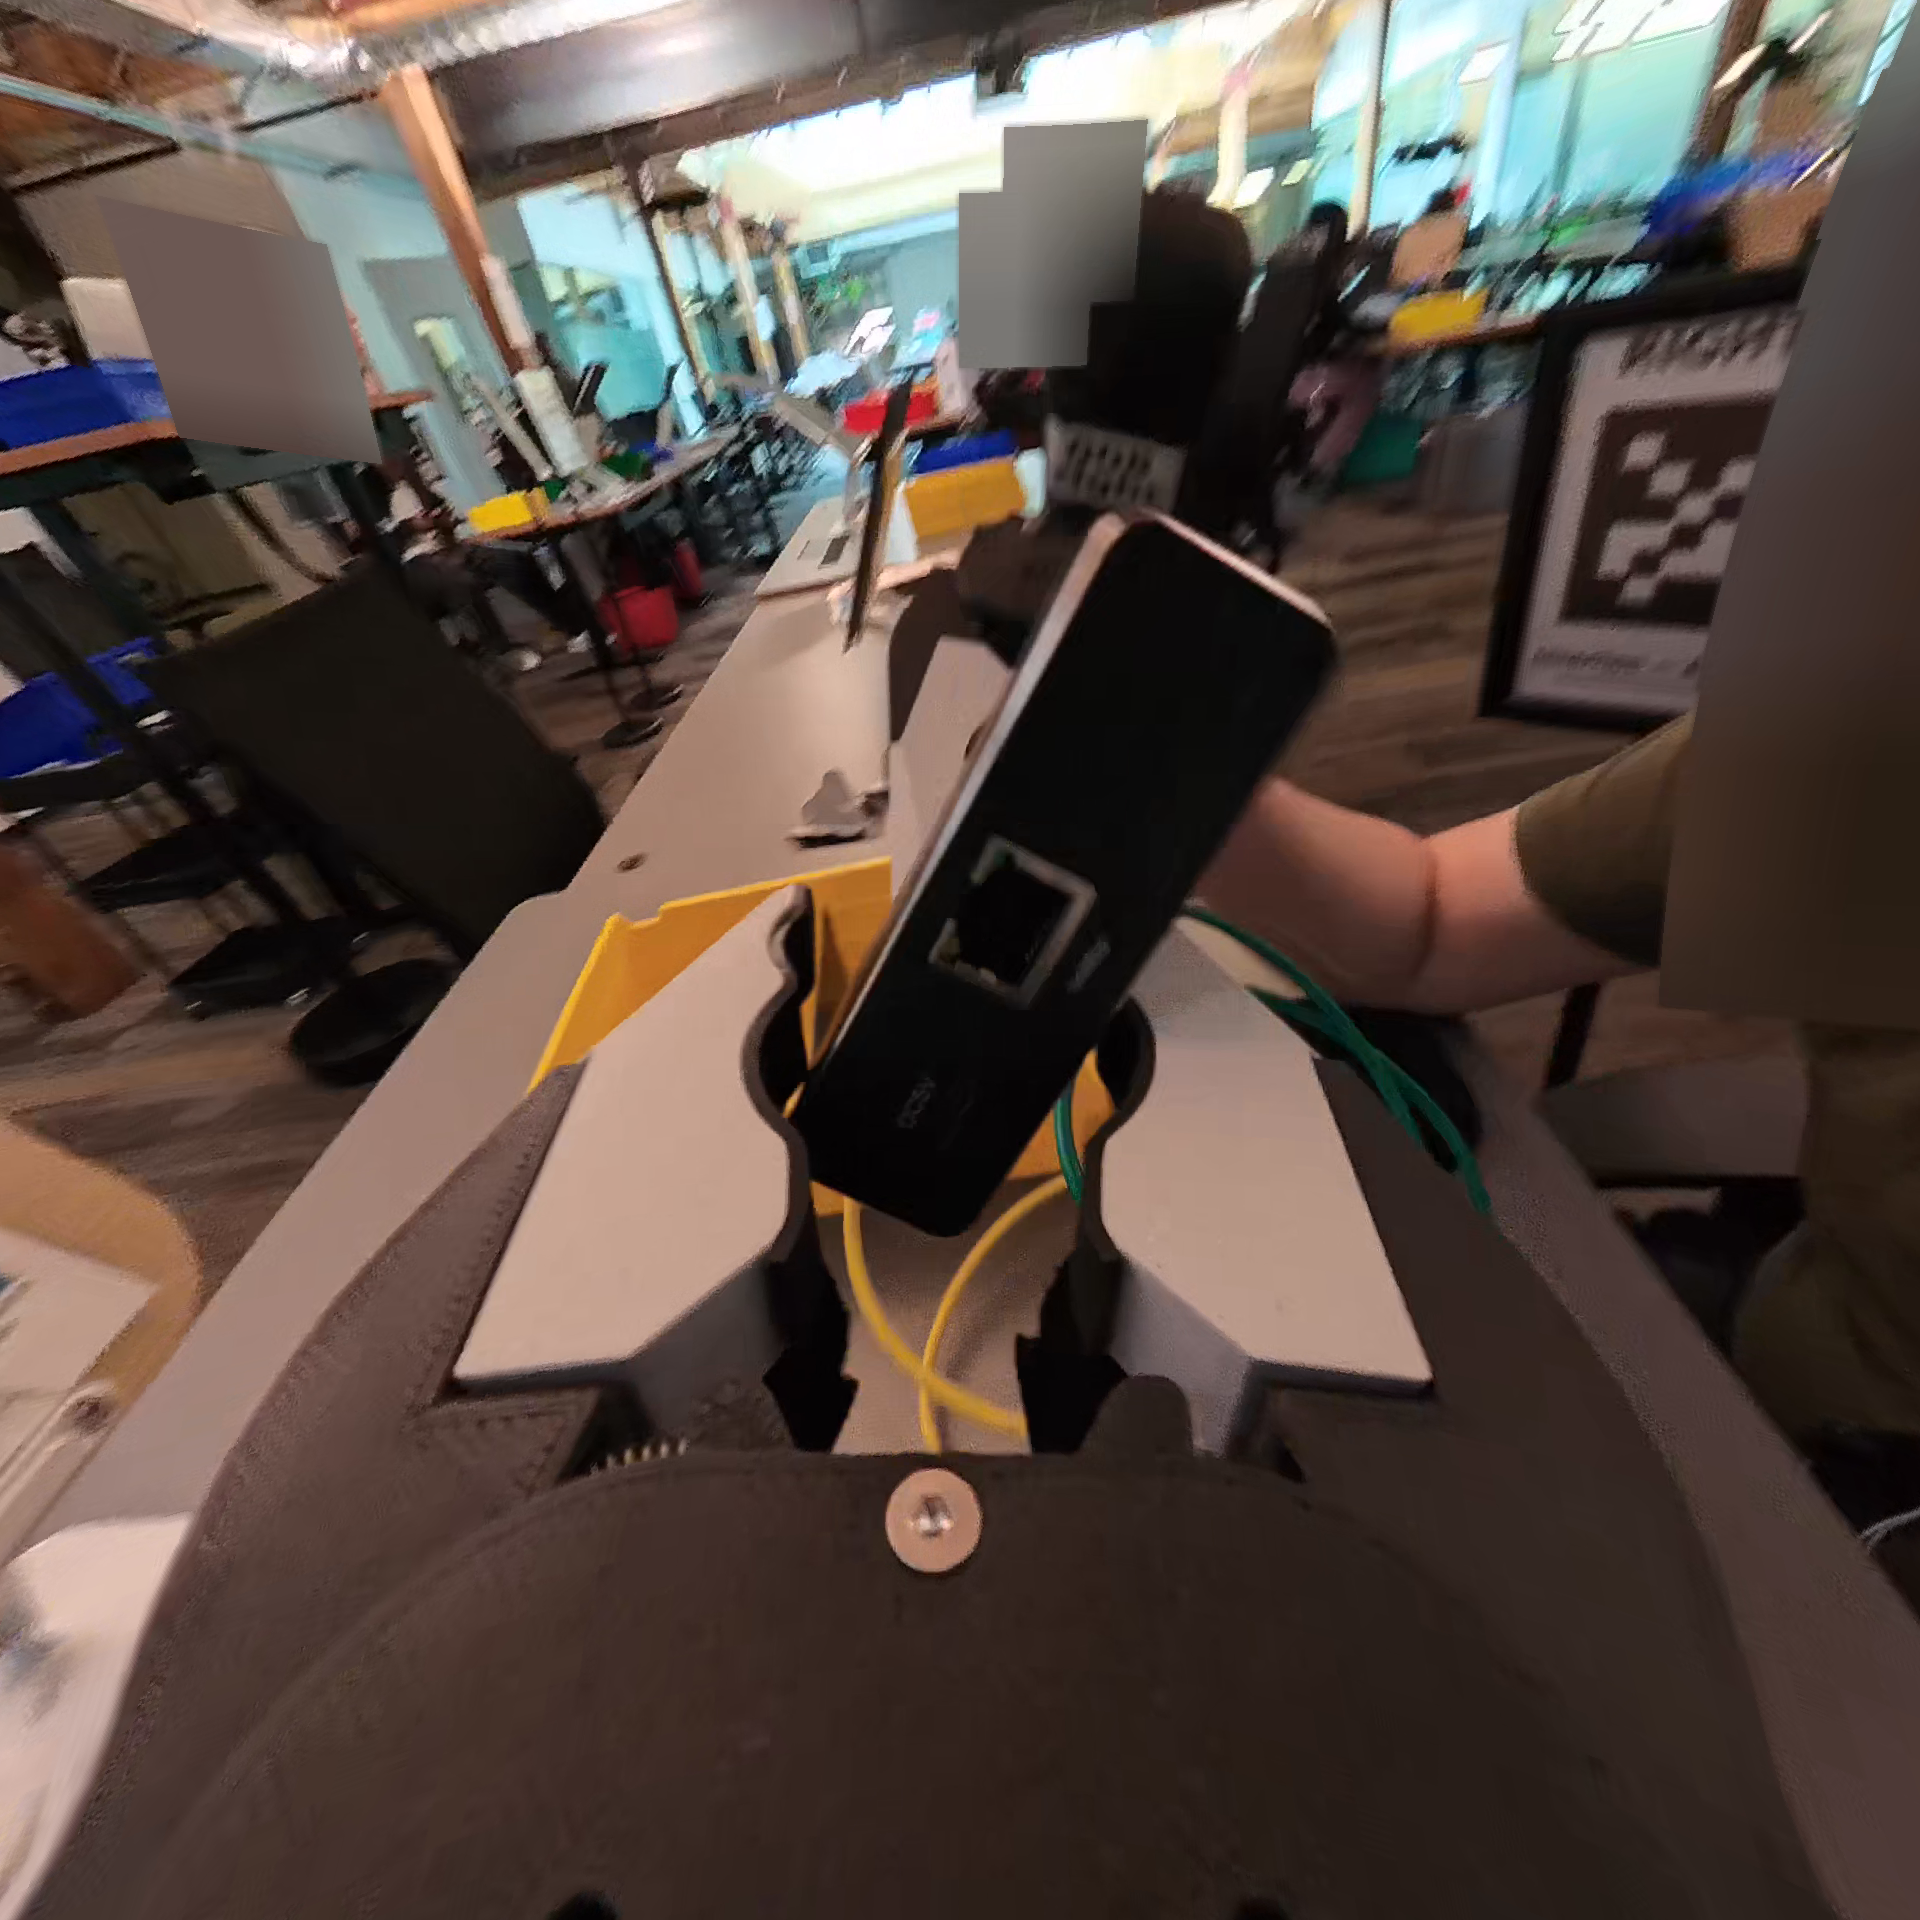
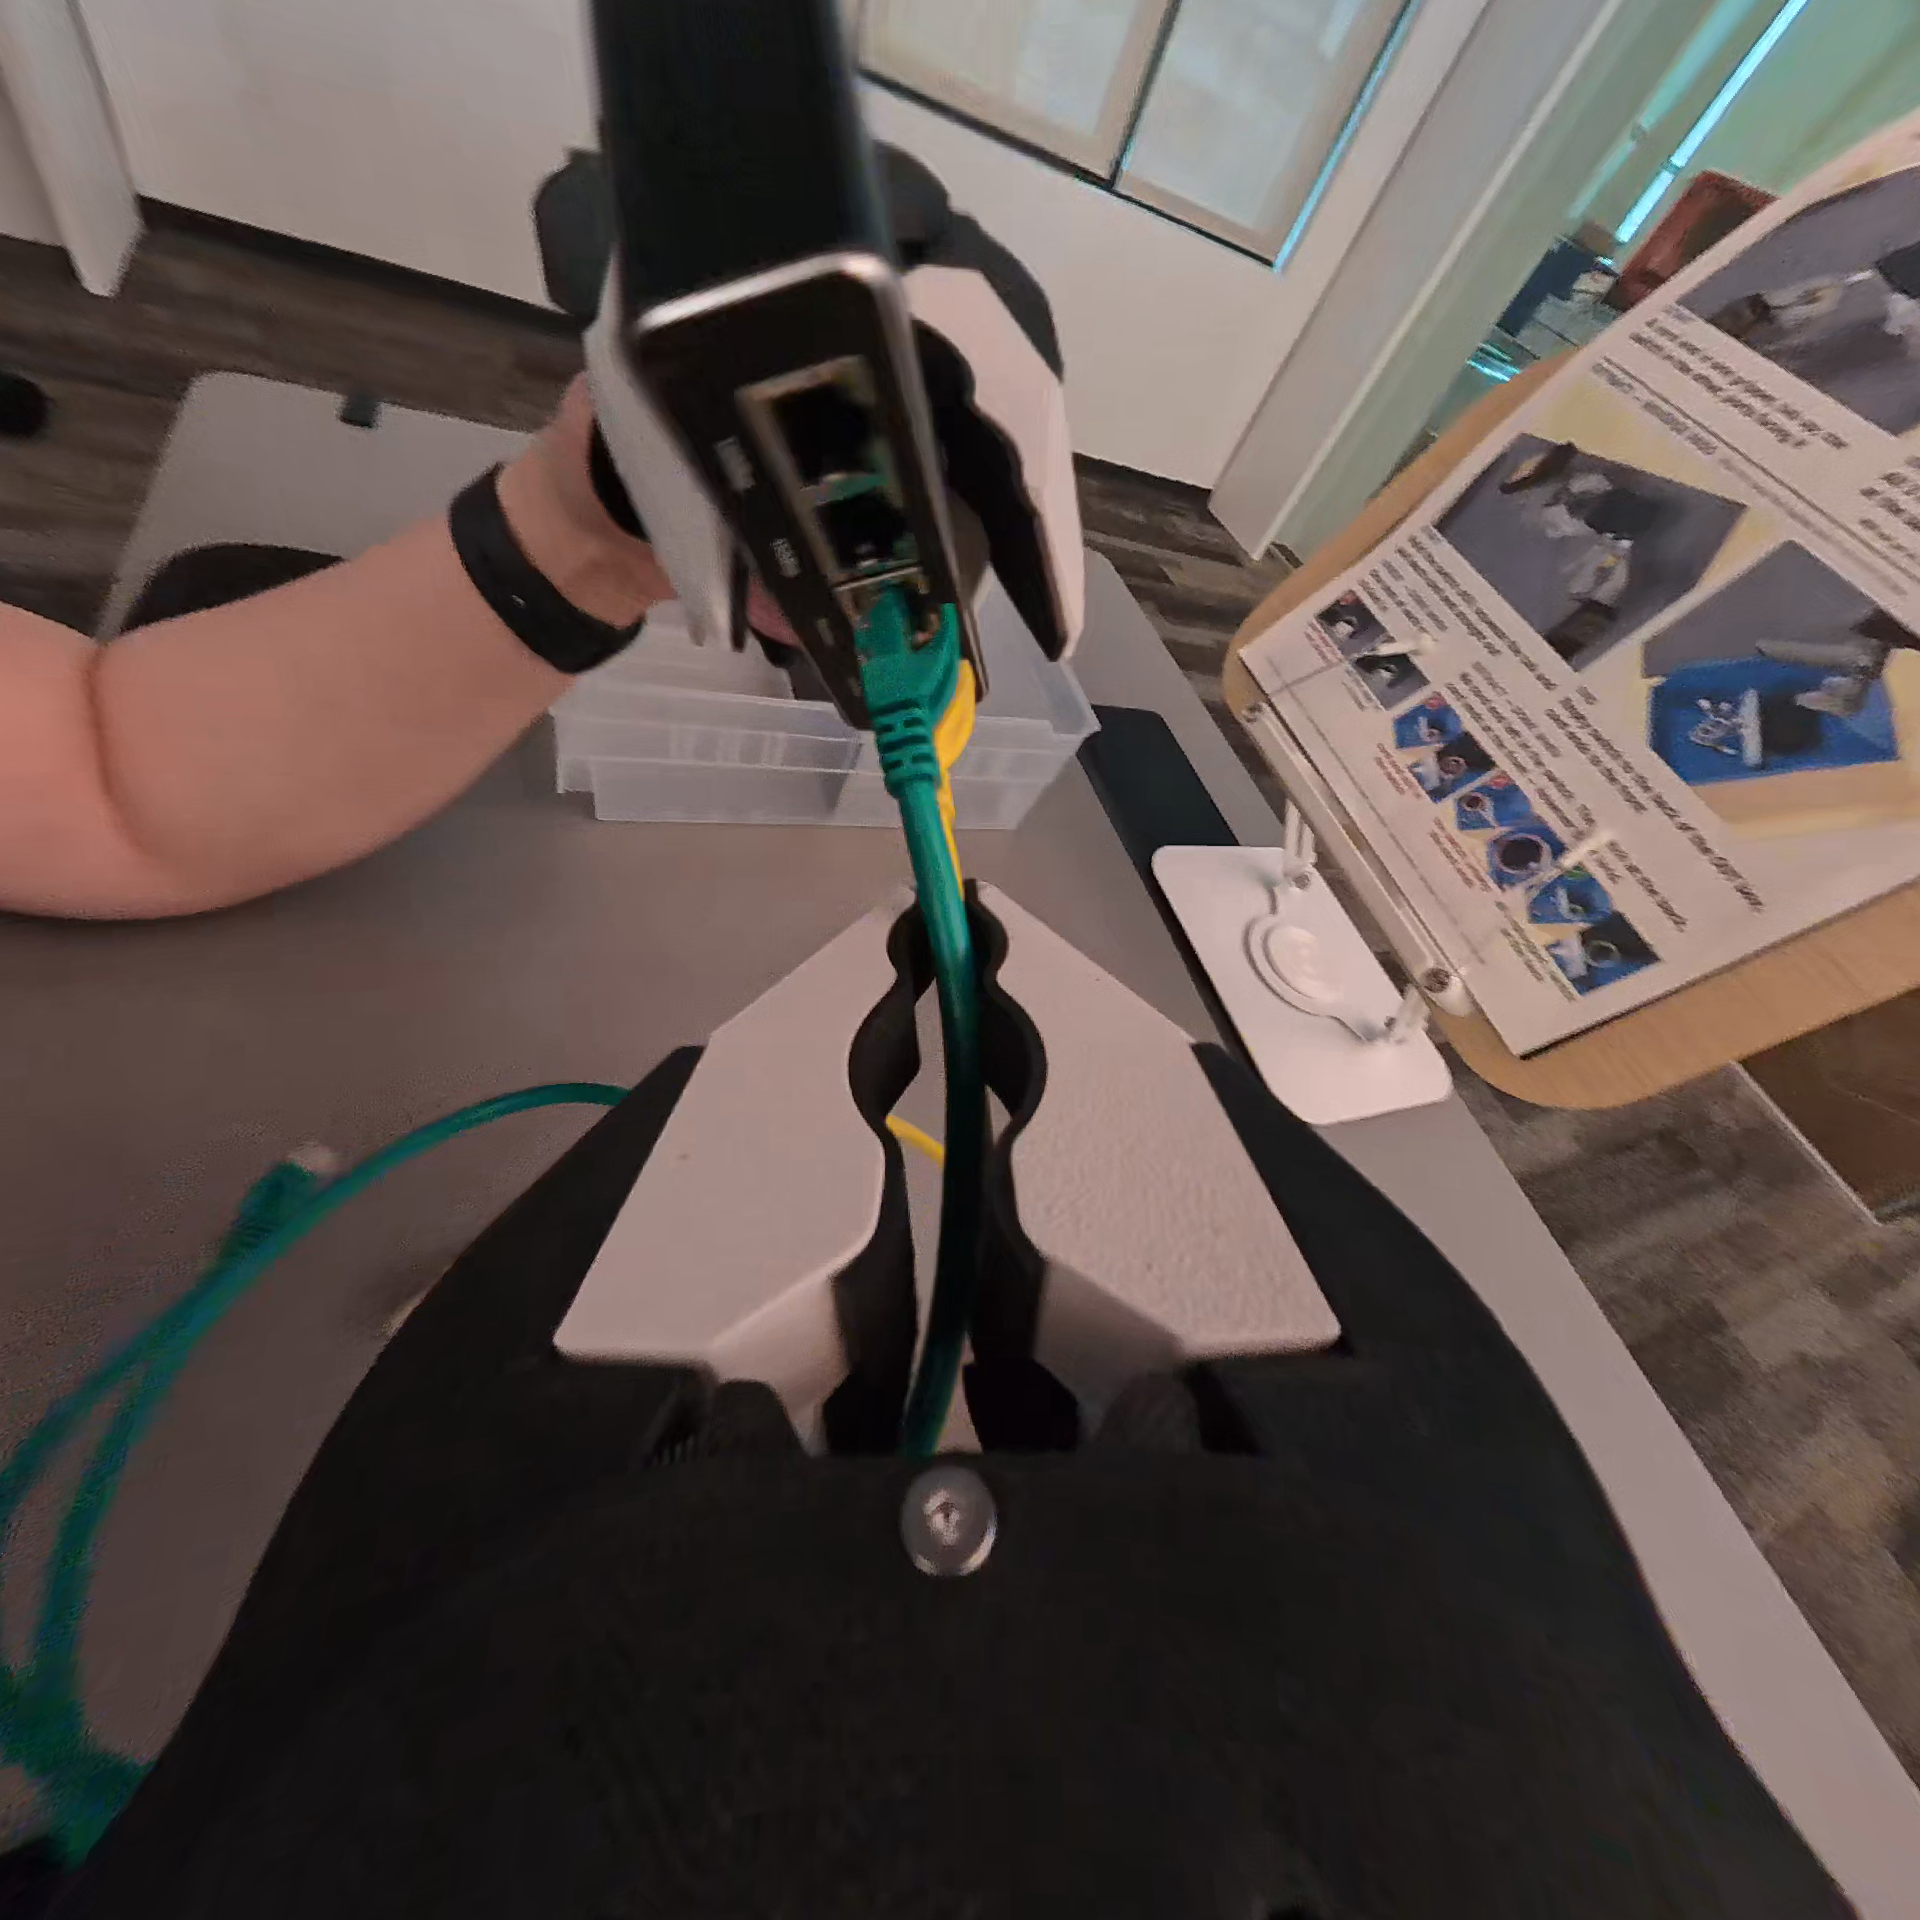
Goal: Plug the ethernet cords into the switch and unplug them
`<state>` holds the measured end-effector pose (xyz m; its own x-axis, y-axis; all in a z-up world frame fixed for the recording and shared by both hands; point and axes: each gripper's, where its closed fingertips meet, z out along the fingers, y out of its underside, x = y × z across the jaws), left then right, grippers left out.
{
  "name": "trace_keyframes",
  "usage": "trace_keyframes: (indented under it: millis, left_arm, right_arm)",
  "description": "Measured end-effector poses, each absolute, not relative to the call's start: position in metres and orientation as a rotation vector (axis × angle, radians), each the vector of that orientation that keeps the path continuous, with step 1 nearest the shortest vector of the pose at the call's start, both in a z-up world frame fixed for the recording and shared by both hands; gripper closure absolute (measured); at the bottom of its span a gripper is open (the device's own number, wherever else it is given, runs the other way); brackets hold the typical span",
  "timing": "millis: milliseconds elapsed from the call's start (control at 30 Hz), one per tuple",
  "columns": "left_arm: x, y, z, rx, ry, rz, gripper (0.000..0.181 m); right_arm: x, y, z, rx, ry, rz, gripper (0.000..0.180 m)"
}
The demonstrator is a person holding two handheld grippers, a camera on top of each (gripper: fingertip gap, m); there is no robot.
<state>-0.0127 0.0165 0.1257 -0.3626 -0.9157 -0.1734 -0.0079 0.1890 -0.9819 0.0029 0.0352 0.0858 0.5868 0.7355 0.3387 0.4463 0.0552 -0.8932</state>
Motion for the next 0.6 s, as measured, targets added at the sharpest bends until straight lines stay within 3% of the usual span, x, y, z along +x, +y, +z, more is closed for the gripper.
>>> trace_keyframes:
  millis: [300,500,600]
  left_arm:
    - [-0.015,0.032,0.109,-0.933,1.616,-0.661,0.113]
    - [-0.013,0.009,0.122,-0.742,1.581,-0.349,0.114]
    - [-0.007,0.024,0.107,-0.765,1.596,-0.071,0.126]
  right_arm:
    - [0.018,0.032,0.089,-1.636,-1.006,0.124,0.176]
    - [0.029,0.034,0.086,-1.729,-0.939,0.108,0.176]
    - [0.033,0.036,0.081,-1.773,-0.92,0.061,0.176]
